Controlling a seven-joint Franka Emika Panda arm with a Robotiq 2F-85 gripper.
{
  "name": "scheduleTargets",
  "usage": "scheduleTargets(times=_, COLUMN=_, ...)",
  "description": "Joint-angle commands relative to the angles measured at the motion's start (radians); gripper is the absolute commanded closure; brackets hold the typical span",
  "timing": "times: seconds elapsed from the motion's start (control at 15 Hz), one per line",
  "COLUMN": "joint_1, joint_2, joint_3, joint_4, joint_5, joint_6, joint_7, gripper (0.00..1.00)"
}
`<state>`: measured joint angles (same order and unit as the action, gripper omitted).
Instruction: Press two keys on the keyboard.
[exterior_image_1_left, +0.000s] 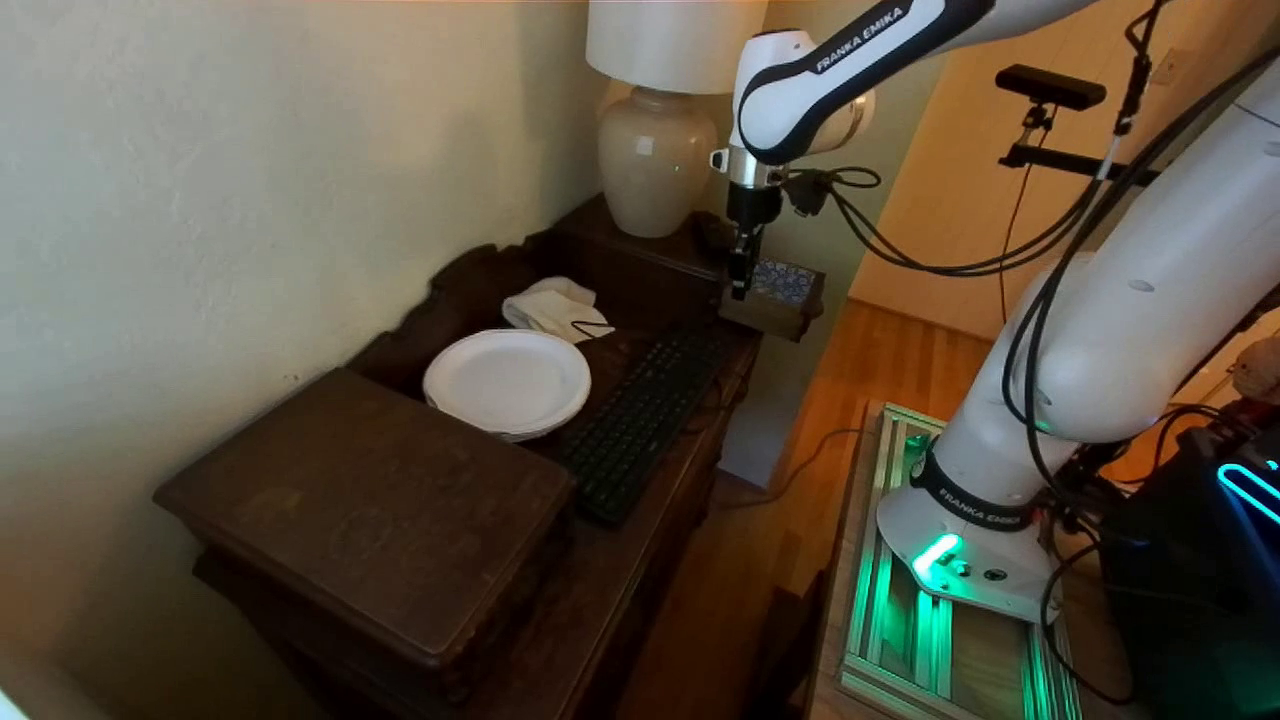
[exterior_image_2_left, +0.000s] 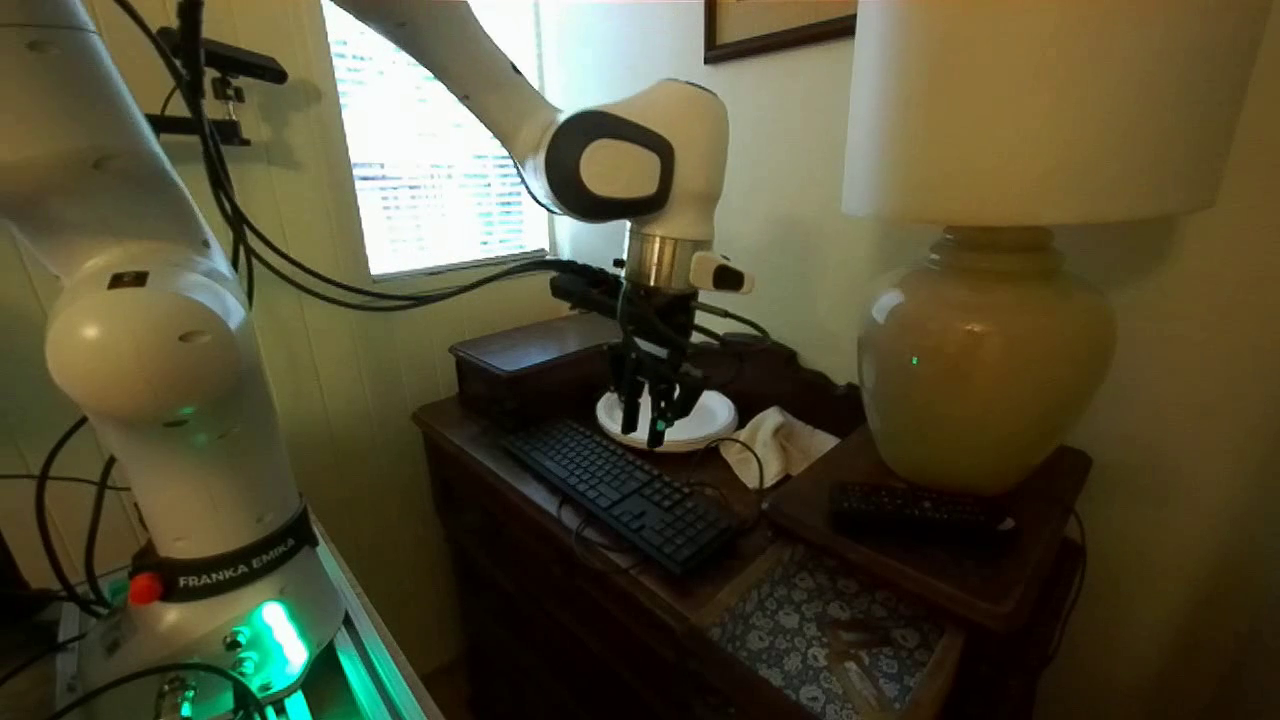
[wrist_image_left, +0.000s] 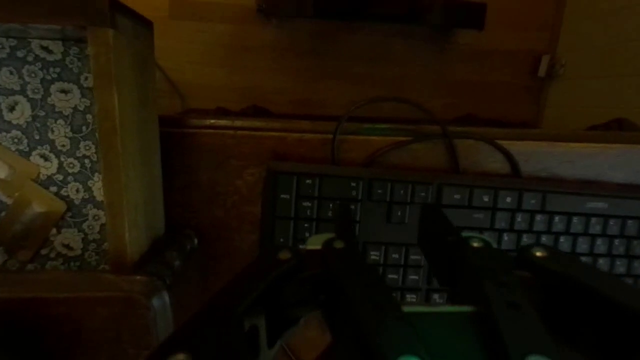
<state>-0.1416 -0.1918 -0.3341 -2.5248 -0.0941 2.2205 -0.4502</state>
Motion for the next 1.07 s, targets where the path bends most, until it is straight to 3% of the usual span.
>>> scheduleTargets(times=0.0, joint_1=-0.022, joint_2=0.146, joint_3=0.015, joint_4=0.071, joint_5=0.04, joint_6=0.044, joint_7=-0.014, gripper=0.9)
scheduleTargets(times=0.13, joint_1=-0.033, joint_2=0.207, joint_3=0.025, joint_4=0.095, joint_5=0.036, joint_6=0.068, joint_7=-0.006, gripper=0.99)
scheduleTargets(times=0.47, joint_1=-0.055, joint_2=0.309, joint_3=0.056, joint_4=0.118, joint_5=-0.017, joint_6=0.119, joint_7=0.096, gripper=1.0)
scheduleTargets(times=1.0, joint_1=-0.069, joint_2=0.34, joint_3=0.075, joint_4=0.109, joint_5=0.005, joint_6=0.133, joint_7=0.085, gripper=1.0)
